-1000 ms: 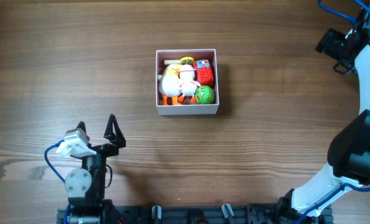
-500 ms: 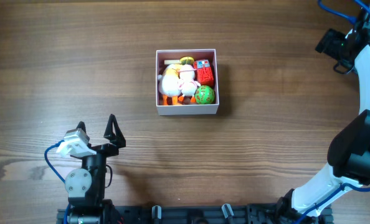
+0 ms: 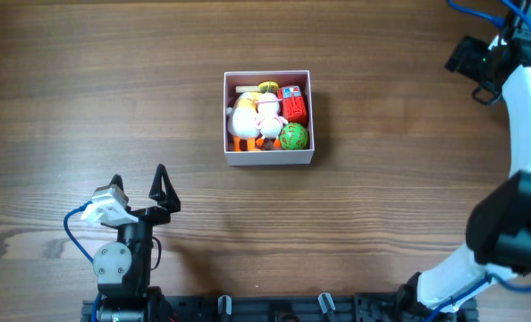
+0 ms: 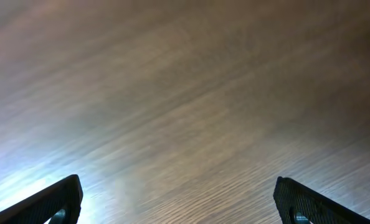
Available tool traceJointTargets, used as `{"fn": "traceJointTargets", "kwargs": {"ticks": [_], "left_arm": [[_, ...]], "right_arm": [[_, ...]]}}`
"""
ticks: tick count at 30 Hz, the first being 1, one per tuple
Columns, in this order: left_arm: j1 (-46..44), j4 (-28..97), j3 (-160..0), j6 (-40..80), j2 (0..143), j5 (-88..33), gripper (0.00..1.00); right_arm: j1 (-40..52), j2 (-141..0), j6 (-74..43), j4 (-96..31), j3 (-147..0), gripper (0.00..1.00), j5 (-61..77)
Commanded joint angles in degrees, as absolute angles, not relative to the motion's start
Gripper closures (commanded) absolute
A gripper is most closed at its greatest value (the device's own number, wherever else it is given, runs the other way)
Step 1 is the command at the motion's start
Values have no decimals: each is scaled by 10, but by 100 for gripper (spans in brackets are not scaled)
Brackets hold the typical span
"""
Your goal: Pack container
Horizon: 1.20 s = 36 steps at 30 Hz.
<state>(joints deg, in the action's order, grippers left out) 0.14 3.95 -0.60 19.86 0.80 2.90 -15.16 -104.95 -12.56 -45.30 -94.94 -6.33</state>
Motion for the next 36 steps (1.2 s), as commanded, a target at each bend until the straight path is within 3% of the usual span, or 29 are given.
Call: {"fn": "traceJointTargets", "kwargs": {"ticks": [1,13,21,31,36], "left_arm": [[6,39,-3,198,2,24,0],[6,39,-3,198,2,24,0],[6,39,-3,198,2,24,0],[6,39,-3,198,2,24,0],[6,39,-3,198,2,24,0]], "right_arm": [[-130,-932,-115,-440,-952,0,-79],[-125,-662,-118,-387,-872,0,-79],[-125,-431,36,-128,-572,0,-5],[-116,-202,-2,45,-273,0,23],[-100,-126,0,73,-187,0,22]]}}
